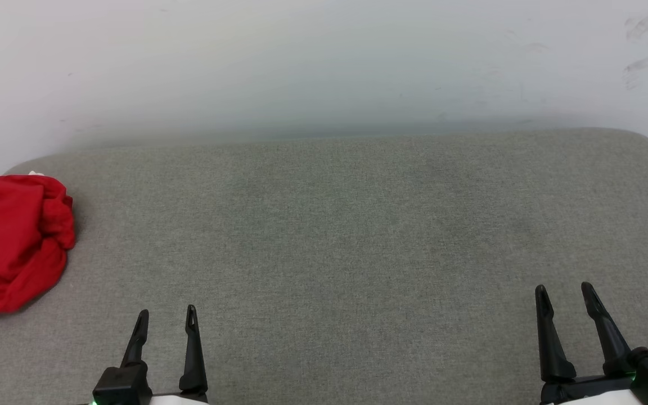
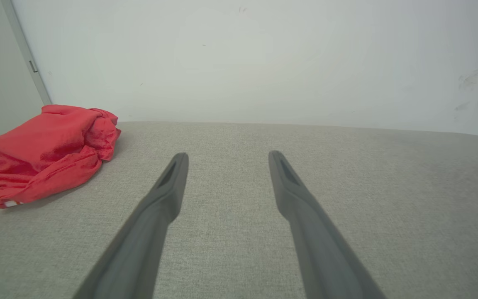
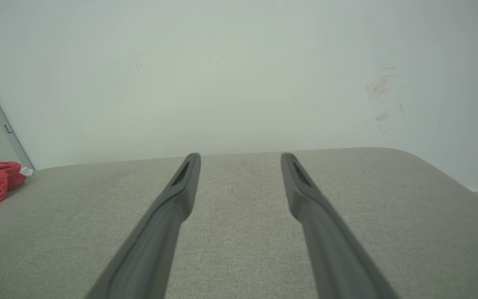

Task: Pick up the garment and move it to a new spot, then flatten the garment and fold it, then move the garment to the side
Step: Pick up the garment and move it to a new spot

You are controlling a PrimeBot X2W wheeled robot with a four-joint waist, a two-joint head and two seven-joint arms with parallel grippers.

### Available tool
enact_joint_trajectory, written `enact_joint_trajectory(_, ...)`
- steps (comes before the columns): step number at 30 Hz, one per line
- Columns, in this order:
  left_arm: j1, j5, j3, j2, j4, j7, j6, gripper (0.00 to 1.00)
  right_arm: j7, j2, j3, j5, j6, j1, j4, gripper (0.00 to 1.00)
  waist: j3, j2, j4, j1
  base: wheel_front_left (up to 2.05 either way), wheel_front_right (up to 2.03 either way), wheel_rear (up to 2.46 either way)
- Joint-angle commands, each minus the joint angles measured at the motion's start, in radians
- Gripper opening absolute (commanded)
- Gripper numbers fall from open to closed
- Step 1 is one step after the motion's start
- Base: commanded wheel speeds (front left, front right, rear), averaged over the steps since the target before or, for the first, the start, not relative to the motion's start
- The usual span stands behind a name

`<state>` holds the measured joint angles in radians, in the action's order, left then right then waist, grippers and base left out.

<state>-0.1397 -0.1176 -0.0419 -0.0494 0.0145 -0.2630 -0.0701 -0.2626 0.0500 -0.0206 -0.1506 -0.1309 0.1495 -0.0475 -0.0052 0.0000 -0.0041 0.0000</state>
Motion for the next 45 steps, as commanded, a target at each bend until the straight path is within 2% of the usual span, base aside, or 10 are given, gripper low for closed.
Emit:
enact_joint_trajectory(1,-0.008,-0.002,0.003,-0.002,0.002,-0.003,0.001,1.00,-0.004,0.000,0.002,-0.007,0.000,0.013,0.000,1.00,0.001,0.0000,0.000,0.0000,0.00,0.00,0.00)
enact_joint_trajectory(10,0.001,0.004,0.014,-0.002,0.005,-0.003,-0.009,1.00,-0.004,0.000,-0.001,0.006,0.000,0.015,-0.004,1.00,0.005,0.0000,0.017,0.0000,0.00,0.00,0.00)
enact_joint_trajectory(19,0.009,0.011,0.032,-0.002,0.004,-0.003,-0.014,1.00,-0.003,0.000,0.000,0.019,0.000,0.021,-0.009,1.00,0.009,0.0000,0.081,0.0000,0.00,0.00,0.00)
enact_joint_trajectory(32,0.005,0.004,0.078,-0.001,-0.004,-0.003,-0.040,1.00,-0.003,0.000,0.010,0.032,0.000,0.032,-0.021,1.00,0.017,0.0000,0.266,0.0000,0.00,0.00,0.00)
enact_joint_trajectory(45,-0.015,-0.027,0.135,-0.001,-0.009,-0.003,-0.031,1.00,-0.003,0.000,0.018,0.042,0.000,0.043,-0.025,1.00,0.015,0.0000,0.444,0.0000,0.00,0.00,0.00)
